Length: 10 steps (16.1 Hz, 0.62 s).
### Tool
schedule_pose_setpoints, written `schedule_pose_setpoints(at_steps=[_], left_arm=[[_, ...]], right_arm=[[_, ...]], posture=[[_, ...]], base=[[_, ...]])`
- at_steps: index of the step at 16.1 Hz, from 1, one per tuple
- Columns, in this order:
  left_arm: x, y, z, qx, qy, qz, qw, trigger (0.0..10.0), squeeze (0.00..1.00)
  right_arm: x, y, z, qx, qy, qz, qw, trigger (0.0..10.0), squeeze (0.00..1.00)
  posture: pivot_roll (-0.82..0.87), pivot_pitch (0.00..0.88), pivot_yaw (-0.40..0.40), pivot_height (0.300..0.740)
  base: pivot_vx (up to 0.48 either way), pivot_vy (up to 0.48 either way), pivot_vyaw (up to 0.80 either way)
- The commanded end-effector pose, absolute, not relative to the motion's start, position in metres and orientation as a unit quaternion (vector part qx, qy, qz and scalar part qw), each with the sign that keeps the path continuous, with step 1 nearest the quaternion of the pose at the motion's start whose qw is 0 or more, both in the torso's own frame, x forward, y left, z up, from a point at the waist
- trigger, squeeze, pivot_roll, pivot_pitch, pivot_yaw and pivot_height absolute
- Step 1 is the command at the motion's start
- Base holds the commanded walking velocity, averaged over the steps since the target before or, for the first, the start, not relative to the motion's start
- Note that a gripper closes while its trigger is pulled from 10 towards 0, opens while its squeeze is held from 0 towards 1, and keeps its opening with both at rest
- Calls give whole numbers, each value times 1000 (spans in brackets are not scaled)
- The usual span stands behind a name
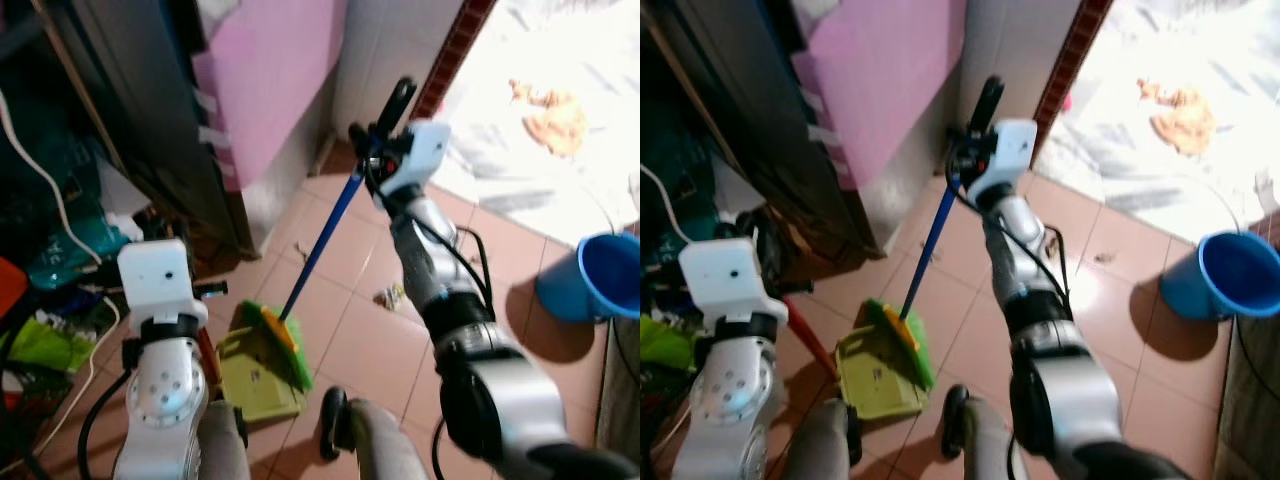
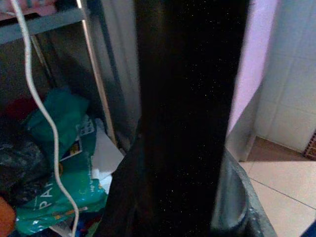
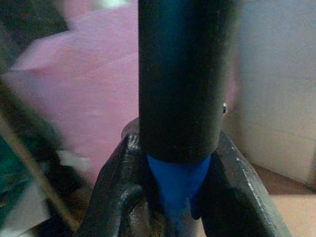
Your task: Sweep floor
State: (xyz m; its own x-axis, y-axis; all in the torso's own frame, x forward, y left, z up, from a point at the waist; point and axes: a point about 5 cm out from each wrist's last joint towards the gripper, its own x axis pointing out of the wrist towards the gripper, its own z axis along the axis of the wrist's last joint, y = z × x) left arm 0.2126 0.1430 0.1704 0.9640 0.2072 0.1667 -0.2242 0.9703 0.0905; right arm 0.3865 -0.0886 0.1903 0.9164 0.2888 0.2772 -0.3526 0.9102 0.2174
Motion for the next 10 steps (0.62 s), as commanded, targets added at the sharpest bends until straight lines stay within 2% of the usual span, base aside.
schedule_pose_setpoints(at_steps=[1, 6, 8, 10], left_arm=[[204, 146, 146, 70, 10, 112, 991, 10000, 0], [202, 143, 146, 70, 16, 108, 992, 10000, 0], [205, 144, 152, 67, 3, 107, 992, 10000, 0], [207, 145, 155, 68, -6, 109, 992, 10000, 0]], right_arm=[[387, -90, 181, 140, -102, 131, 976, 10000, 0], [392, -94, 175, 98, -81, 33, 991, 10000, 0], [390, -84, 181, 156, -106, 124, 974, 10000, 0], [389, -83, 185, 167, -123, 139, 968, 10000, 0]], posture=[[188, 374, -69, 740], [184, 372, -69, 740], [179, 362, -71, 740], [177, 360, -71, 740]], base=[[0, 0, 0], [0, 0, 0], [0, 0, 0], [0, 0, 0]])
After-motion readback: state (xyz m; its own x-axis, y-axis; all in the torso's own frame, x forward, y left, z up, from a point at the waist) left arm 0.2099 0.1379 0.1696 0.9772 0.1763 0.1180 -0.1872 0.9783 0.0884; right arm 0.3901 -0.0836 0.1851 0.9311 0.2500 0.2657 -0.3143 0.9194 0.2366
